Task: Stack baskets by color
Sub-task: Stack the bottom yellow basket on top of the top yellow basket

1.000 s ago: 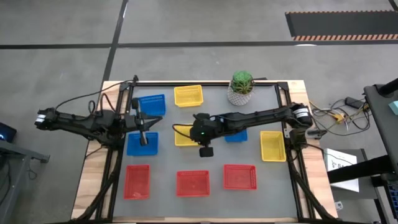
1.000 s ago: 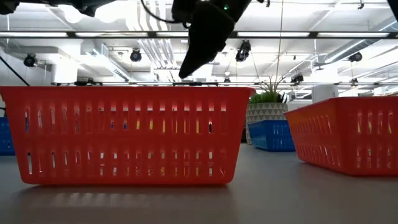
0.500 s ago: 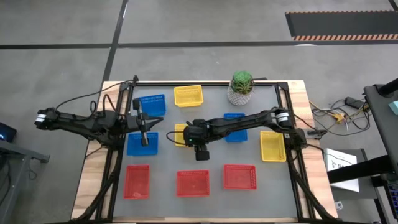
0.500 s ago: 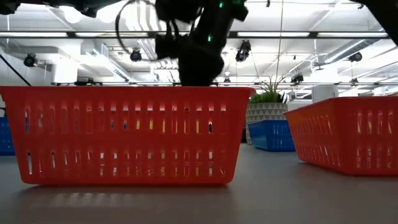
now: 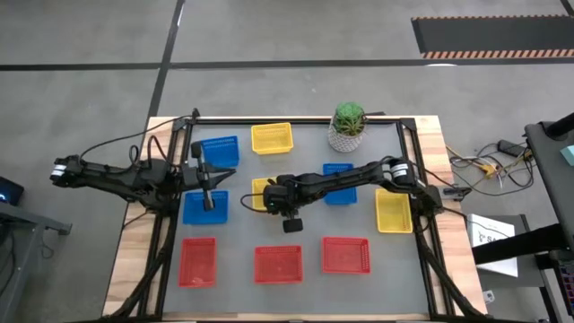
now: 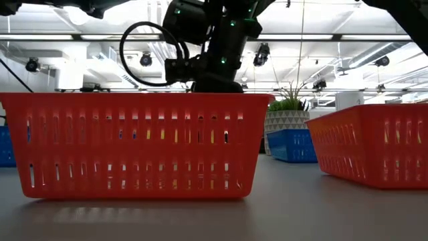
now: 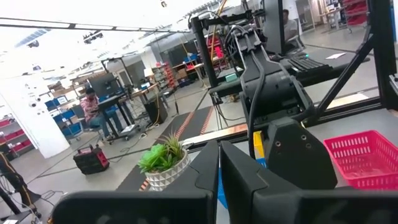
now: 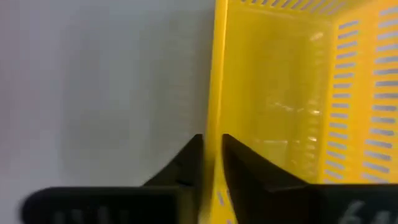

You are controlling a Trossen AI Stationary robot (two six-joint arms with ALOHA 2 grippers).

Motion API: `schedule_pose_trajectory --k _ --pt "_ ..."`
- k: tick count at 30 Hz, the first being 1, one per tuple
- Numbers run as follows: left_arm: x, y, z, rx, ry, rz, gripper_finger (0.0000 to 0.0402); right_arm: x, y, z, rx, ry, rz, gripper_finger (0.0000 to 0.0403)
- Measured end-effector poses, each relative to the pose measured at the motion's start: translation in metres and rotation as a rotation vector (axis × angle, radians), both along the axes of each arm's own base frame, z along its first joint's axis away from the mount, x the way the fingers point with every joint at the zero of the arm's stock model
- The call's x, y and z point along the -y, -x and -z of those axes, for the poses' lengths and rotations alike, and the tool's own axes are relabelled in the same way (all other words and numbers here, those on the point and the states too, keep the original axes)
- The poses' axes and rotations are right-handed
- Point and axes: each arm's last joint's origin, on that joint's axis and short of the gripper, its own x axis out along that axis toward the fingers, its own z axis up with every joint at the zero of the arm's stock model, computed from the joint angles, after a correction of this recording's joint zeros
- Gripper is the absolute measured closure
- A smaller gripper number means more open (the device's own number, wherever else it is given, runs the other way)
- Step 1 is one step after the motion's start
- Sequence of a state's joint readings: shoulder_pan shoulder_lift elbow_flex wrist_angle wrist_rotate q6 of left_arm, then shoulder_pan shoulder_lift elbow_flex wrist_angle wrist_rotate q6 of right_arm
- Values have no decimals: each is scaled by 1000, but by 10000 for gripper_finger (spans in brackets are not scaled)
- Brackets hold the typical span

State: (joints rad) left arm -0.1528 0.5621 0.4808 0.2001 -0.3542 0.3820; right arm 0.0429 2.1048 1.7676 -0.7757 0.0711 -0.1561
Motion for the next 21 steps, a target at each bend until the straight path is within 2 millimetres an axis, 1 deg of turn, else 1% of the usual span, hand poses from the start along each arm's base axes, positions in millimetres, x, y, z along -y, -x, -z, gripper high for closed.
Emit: schedule_pose_trajectory --k 3,7,15,18,21 --pt "0 0 0 0 -2 0 402 0 0 -1 2 9 -24 389" --pt "0 -2 1 -18 -43 -7 402 1 1 -12 19 32 -62 394" --pt "0 -10 7 -64 -47 -54 402 7 10 -61 50 60 -120 394" --pt "0 -12 8 -69 -47 -54 402 16 13 -81 57 66 -111 394" --pt "1 -13 7 -52 -43 -55 402 29 14 -99 71 77 -99 394"
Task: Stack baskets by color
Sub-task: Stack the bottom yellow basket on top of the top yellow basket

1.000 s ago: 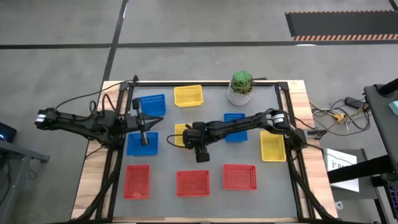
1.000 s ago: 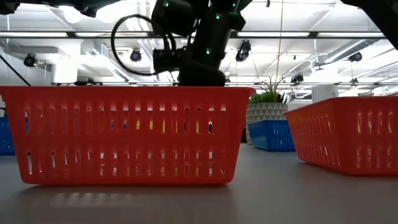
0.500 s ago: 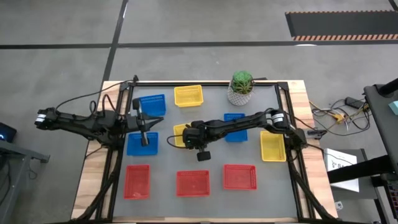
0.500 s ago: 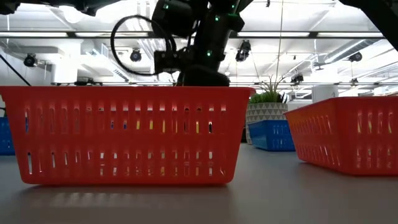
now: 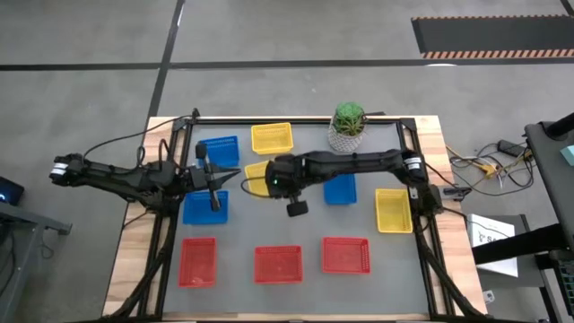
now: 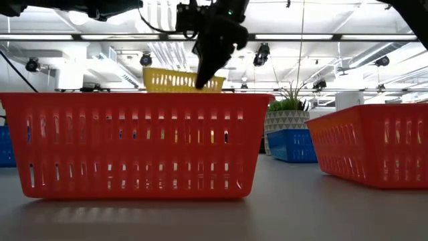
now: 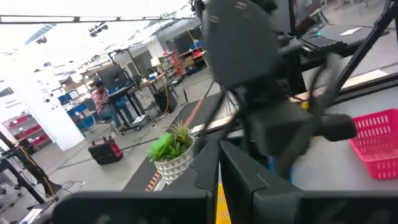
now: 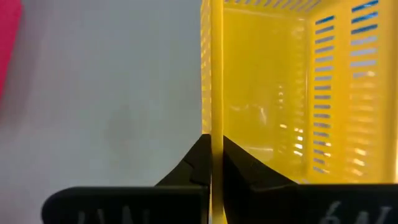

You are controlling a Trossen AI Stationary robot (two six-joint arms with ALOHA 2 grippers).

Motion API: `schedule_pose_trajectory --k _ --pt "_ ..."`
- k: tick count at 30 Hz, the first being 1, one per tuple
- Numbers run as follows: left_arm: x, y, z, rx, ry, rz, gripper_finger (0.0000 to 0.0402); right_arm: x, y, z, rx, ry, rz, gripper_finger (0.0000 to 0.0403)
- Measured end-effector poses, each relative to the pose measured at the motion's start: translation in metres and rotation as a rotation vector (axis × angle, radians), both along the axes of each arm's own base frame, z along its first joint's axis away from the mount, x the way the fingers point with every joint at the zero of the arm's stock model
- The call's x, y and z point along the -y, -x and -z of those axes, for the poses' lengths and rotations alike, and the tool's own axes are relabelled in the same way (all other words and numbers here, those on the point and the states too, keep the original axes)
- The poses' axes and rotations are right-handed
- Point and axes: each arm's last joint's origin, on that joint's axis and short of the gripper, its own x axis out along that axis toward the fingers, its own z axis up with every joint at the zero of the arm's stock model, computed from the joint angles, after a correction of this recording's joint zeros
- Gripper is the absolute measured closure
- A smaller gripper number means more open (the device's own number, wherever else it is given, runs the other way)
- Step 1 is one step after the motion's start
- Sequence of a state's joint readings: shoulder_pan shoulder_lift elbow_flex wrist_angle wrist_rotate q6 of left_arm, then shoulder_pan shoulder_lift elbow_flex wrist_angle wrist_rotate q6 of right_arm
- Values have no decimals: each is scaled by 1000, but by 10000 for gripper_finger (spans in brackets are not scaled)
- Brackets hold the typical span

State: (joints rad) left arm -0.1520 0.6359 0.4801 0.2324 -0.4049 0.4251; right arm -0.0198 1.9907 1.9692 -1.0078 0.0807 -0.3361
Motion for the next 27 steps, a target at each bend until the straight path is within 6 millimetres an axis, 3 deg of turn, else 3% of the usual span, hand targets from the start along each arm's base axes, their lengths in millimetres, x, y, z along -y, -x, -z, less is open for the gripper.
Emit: schedule_pose_trajectory --k 7,12,21,27 --pt "0 -1 -1 11 3 -5 402 47 2 -31 67 52 32 394" --pt "0 -2 -1 11 4 -3 402 93 3 -34 114 69 96 394" --pt "0 0 -2 15 -3 -18 402 163 -3 -2 160 53 156 394" --pt "-1 1 -2 22 -4 -21 402 182 -9 34 106 31 183 394"
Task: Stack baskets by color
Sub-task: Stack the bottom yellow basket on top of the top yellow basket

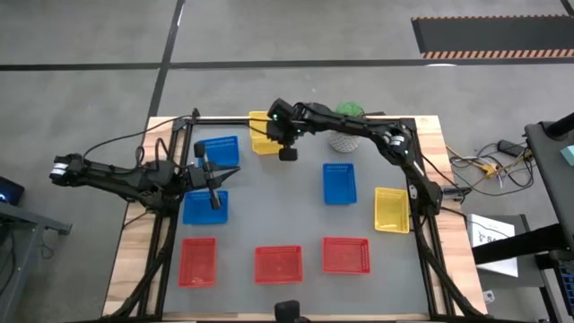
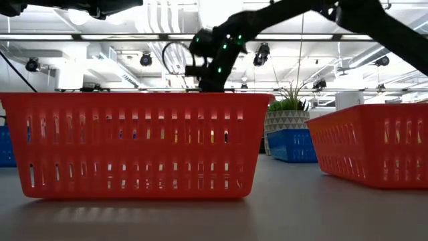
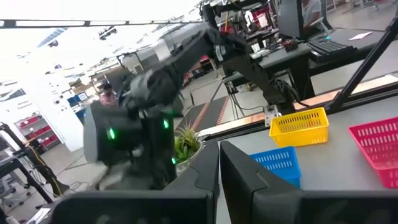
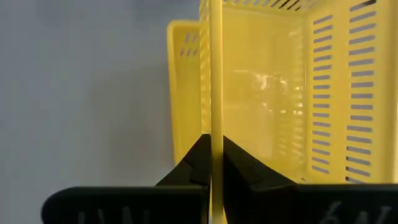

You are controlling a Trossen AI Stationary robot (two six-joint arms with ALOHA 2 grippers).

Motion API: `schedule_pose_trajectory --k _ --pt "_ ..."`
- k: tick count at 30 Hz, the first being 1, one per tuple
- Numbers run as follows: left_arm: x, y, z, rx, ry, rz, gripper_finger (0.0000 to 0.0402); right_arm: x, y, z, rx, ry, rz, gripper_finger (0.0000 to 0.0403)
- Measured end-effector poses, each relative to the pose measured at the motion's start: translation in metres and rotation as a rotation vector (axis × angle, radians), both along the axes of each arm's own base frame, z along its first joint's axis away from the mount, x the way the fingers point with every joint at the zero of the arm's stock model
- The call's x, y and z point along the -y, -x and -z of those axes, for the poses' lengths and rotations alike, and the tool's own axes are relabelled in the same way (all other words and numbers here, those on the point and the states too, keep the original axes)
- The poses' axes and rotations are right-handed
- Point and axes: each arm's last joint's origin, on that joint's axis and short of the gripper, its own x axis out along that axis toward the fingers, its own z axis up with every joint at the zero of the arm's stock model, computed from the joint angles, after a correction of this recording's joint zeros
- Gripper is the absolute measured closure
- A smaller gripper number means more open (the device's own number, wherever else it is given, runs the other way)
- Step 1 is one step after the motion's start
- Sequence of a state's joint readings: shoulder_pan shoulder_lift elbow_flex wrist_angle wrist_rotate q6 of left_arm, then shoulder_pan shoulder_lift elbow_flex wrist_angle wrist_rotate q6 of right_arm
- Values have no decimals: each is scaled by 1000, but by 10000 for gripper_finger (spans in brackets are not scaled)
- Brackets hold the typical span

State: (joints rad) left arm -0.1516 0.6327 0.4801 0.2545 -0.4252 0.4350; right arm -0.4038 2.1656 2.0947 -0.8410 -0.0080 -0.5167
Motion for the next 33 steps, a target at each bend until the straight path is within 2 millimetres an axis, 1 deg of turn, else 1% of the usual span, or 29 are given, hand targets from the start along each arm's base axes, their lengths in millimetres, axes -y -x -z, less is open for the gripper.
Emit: schedule_pose_trajectory --k 2,6,22,25,33 --pt "0 0 0 1 0 -2 402 2 -2 10 -19 -6 -1 394" --pt "0 0 0 1 0 -4 402 4 -5 18 -31 -8 -6 394" --pt "0 0 0 -5 -16 -5 402 4 -5 20 -35 -2 -3 392" --pt "0 0 0 -6 -16 -5 402 4 -5 20 -34 -3 -1 375" --pt "0 0 -1 4 -16 -6 402 4 -5 17 -30 -6 7 301"
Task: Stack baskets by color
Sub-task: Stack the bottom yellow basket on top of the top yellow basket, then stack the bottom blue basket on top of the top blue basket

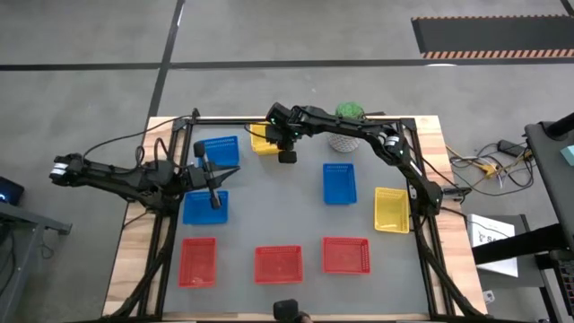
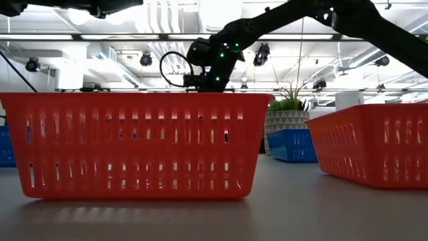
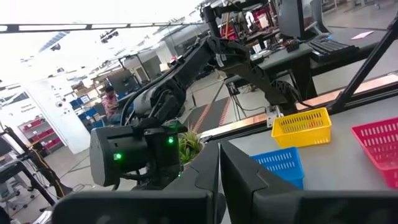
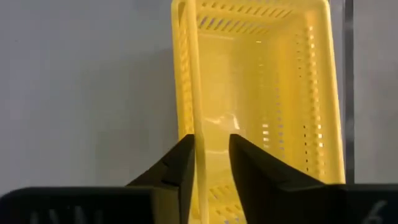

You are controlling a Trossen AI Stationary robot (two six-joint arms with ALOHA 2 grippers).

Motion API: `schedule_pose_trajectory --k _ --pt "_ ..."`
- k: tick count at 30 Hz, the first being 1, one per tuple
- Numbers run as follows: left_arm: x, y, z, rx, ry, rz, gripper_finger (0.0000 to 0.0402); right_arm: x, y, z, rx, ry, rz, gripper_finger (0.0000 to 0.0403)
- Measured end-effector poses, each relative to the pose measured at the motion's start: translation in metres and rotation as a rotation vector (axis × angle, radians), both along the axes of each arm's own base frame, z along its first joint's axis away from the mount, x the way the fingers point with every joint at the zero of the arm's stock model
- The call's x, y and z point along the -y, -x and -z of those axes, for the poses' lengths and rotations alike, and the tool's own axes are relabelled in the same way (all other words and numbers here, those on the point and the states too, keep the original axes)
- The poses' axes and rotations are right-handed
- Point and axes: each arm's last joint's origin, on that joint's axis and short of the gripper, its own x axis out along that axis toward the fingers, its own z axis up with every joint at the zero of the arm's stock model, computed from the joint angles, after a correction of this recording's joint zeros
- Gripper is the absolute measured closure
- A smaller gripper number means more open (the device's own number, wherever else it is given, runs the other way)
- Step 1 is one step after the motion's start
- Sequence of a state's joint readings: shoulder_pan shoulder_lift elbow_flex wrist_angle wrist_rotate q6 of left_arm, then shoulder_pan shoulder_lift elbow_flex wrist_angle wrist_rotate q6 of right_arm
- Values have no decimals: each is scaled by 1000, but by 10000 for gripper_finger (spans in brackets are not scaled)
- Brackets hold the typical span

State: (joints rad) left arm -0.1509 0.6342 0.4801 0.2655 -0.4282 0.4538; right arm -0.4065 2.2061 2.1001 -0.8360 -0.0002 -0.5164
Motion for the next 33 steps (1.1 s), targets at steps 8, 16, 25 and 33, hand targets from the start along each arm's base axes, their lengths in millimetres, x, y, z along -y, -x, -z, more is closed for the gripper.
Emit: schedule_pose_trajectory --k 8,16,25,33 --pt "0 -1 -1 8 -21 -3 402 -11 16 -36 -53 -99 61 281" --pt "1 -5 0 12 -21 -3 402 -58 34 -53 -94 -236 -13 318" --pt "3 -17 4 -15 -26 -2 402 -116 61 -56 94 -190 -121 361" --pt "5 -30 7 3 -22 -3 402 -145 107 -48 321 -168 -148 367"
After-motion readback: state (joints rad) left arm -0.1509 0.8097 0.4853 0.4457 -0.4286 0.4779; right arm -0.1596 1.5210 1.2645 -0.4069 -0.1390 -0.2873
